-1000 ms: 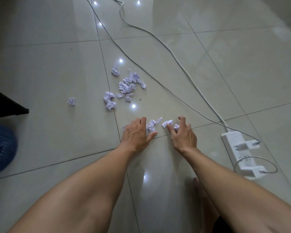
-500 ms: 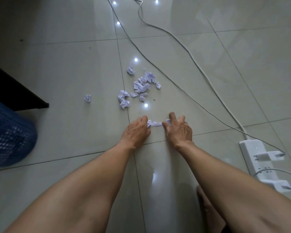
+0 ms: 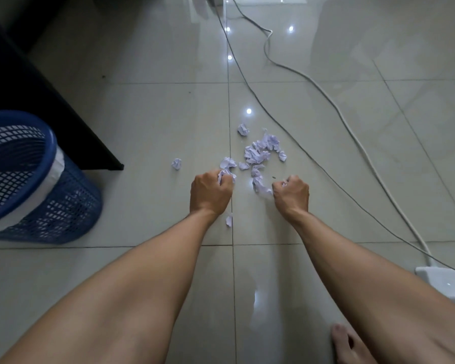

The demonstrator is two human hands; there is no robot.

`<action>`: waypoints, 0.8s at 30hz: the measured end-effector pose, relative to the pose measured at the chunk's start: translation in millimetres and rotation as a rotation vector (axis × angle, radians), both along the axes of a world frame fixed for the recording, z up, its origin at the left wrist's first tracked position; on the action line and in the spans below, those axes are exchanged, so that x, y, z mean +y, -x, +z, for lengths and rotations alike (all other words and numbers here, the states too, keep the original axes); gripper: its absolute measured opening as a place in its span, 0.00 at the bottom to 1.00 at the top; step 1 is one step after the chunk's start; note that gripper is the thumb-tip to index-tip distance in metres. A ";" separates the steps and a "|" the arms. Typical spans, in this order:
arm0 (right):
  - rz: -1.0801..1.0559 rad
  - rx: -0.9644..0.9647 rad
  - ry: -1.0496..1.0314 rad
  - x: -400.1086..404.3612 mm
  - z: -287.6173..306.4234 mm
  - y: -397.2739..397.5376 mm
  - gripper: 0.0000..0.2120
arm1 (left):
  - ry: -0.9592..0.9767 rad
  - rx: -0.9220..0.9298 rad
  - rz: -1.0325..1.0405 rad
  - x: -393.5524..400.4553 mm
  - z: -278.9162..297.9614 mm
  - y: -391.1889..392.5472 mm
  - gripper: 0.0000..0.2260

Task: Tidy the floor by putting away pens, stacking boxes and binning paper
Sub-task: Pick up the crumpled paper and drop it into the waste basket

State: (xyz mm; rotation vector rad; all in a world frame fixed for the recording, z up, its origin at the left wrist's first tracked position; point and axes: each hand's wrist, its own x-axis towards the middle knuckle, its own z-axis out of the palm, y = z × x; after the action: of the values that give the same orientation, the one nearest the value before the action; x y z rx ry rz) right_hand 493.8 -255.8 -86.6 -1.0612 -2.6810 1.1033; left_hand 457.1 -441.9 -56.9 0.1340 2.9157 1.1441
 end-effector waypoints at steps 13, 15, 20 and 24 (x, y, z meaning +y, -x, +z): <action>0.404 -0.123 -0.205 -27.1 -20.8 37.0 0.30 | 0.305 -0.042 -0.160 -1.6 -18.7 44.1 0.12; 0.432 -0.144 -0.259 -27.8 -26.9 37.8 0.26 | 0.302 -0.058 -0.214 3.0 -19.5 52.9 0.14; 0.420 0.013 -0.361 -26.6 -41.6 32.9 0.12 | 0.367 -0.206 -0.308 11.8 -38.7 68.9 0.19; 0.447 -0.016 -0.381 -20.8 -44.4 33.2 0.12 | 0.319 -0.207 -0.300 17.7 -51.4 58.4 0.14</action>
State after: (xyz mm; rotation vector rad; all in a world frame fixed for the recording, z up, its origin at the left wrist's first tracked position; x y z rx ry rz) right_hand 460.6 -276.6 -131.0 -0.4247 -3.0499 0.5711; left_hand 398.7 -424.2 -108.3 0.4046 2.7258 0.6043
